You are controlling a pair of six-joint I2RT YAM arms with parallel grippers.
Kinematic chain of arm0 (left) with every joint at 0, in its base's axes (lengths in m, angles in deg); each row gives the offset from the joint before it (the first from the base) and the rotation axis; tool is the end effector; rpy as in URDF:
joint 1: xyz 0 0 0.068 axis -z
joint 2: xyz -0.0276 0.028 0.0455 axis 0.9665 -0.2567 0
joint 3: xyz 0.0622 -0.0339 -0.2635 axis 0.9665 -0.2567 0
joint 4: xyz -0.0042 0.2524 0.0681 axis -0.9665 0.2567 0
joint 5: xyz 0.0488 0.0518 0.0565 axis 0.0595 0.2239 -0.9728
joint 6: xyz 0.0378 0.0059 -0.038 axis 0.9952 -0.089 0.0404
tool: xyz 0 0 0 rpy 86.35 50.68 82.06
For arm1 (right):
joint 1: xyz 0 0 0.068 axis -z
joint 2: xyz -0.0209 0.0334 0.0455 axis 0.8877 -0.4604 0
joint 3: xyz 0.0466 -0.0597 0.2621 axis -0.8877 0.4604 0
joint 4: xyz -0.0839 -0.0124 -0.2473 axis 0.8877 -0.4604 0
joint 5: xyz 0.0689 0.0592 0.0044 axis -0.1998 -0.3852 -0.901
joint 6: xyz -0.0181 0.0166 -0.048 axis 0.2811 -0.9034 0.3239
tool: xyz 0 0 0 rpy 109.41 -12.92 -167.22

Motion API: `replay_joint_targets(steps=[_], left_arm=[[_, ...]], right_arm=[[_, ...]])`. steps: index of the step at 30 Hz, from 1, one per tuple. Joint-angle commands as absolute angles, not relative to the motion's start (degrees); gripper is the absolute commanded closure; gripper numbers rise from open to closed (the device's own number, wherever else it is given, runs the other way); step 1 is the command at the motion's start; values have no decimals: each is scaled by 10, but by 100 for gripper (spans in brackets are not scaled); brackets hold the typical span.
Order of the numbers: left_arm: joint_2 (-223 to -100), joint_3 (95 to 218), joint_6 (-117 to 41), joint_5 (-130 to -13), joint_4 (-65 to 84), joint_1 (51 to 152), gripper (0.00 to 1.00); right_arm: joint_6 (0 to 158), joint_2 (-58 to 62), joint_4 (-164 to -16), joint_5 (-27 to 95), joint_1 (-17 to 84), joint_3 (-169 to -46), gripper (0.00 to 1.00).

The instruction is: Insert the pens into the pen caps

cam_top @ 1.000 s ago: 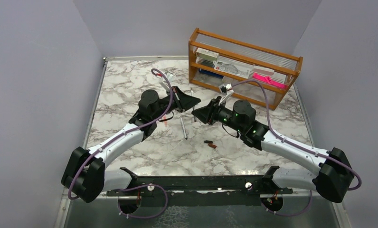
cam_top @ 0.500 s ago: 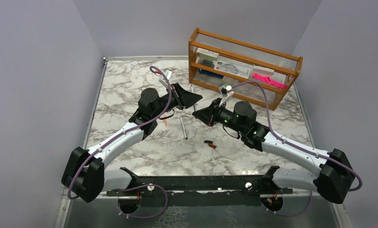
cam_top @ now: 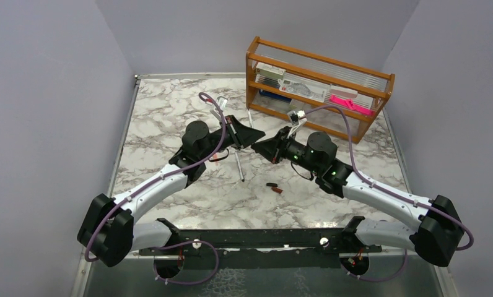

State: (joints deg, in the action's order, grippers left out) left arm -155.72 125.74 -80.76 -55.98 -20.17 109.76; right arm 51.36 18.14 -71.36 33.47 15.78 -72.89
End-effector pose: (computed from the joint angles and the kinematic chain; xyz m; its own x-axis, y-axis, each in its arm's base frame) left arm 0.2202 -0.1696 0.3048 -0.6665 -0.4459 -0.5975 0.5351 0.2721 -0.7998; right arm 0.1779 0.1969 0.2961 -0.5238 0.2618 -0.8106 -0.6339 0.5159 0.5763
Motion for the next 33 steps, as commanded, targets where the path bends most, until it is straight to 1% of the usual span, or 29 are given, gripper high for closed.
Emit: replay_joint_targets(steps=[1,3,4,8,12,18,21,25,28,33], left_arm=[[-1535,1248,-808,-582,-219,1099,100],[-1529,1249,-792,-589,-219,1099,100],[-1528,1250,-782,-591,-219,1099,100],[-1530,1267,-720,-580,-203,1097,100],[-1548,1304,-615,-549,-131,1091,100],[-1598,1369,-485,-458,-6,1090,100],[-1613,1382,-445,-412,17,1090,100],[-1630,1395,-432,-359,26,1090,100],[-1634,1389,-447,-332,0,1090,100],[-1629,1381,-450,-341,-3,1090,100]], right_arm=[[515,187,-695,327,156,-731,99],[515,190,-698,329,156,-728,99],[515,192,-702,330,156,-727,97],[528,215,-743,353,156,-720,74],[562,258,-852,408,156,-700,64],[571,309,-1056,546,156,-658,61],[553,311,-1128,544,156,-646,60],[548,315,-1115,518,156,-609,60],[543,300,-1086,506,156,-588,60],[541,254,-1034,475,156,-578,61]])
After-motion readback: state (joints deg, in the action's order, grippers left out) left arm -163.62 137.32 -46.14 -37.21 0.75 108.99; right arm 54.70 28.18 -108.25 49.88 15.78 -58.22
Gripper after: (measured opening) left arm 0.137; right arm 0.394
